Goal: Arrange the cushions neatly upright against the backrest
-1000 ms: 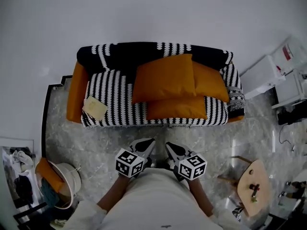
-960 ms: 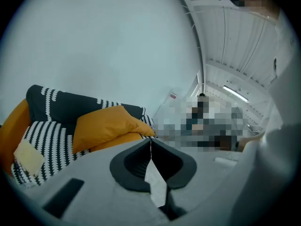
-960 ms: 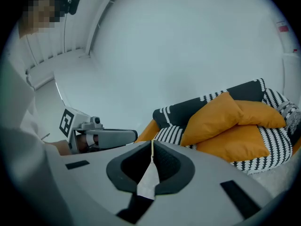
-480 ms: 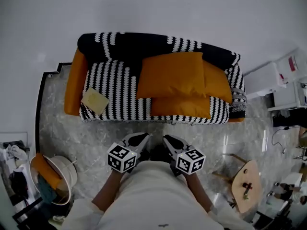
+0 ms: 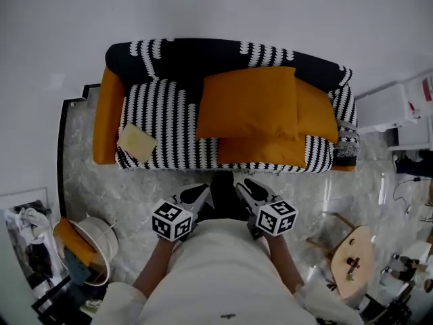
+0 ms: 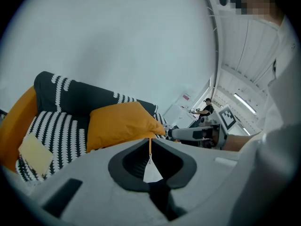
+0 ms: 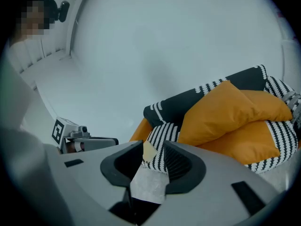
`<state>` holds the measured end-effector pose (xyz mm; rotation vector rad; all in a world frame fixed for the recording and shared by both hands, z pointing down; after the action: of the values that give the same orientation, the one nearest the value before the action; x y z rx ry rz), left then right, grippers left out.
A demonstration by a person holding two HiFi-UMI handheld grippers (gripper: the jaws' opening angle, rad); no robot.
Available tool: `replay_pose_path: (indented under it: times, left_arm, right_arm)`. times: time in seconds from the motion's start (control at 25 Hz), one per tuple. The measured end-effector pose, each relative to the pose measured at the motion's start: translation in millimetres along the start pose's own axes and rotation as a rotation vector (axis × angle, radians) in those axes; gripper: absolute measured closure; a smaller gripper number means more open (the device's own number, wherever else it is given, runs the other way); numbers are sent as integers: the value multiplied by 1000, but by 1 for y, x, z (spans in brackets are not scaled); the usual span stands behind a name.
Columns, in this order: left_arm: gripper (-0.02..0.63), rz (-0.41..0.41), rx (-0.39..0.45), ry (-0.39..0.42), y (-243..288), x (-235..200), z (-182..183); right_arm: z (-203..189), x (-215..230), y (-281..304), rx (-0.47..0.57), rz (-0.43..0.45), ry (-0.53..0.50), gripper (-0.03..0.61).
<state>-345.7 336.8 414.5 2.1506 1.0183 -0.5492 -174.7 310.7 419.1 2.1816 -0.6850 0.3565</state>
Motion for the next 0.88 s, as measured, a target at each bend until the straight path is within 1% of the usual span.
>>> replay_pose_path:
  times: [0.08, 0.16, 0.28, 0.36, 0.44, 0.56, 0.72, 0.88]
  left_arm:
    - [600, 20, -4, 20, 9, -9, 22]
    - [600, 44, -7, 34, 17, -19, 45]
    - [600, 84, -5, 26, 33, -35, 73]
    - [598, 115, -1, 10, 46, -43, 86]
    - [598, 134, -6, -2, 62, -51, 95]
    - [598, 149, -32, -16, 83, -64, 104]
    - [598, 191, -37, -87, 95, -74, 100]
    - [598, 238, -46, -146, 97, -79, 90]
  right_arm:
    - [26, 15, 18, 13, 9, -11, 466]
    - [50, 34, 31, 23, -5, -21, 443]
    - [78, 72, 43, 7, -69, -54, 409]
    - [90, 105, 47, -25, -126, -84, 388]
    - [100, 139, 52, -61, -187, -110, 383]
    - [113, 181, 61, -106, -269, -153, 365]
    - [117, 222, 72, -190, -355, -286, 331]
    - [109, 254, 94, -283, -410, -404, 294]
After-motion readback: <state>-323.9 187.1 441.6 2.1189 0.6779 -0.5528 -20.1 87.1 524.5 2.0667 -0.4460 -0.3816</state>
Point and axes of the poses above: the fingertips, and each gripper's own axes: y forward along the fingers, x to its right, z out of its top, the point moved 5 cm from there along -y, backward along the fingers, and after that the axes turned 8 degrees about -z, right-handed, at the moved point
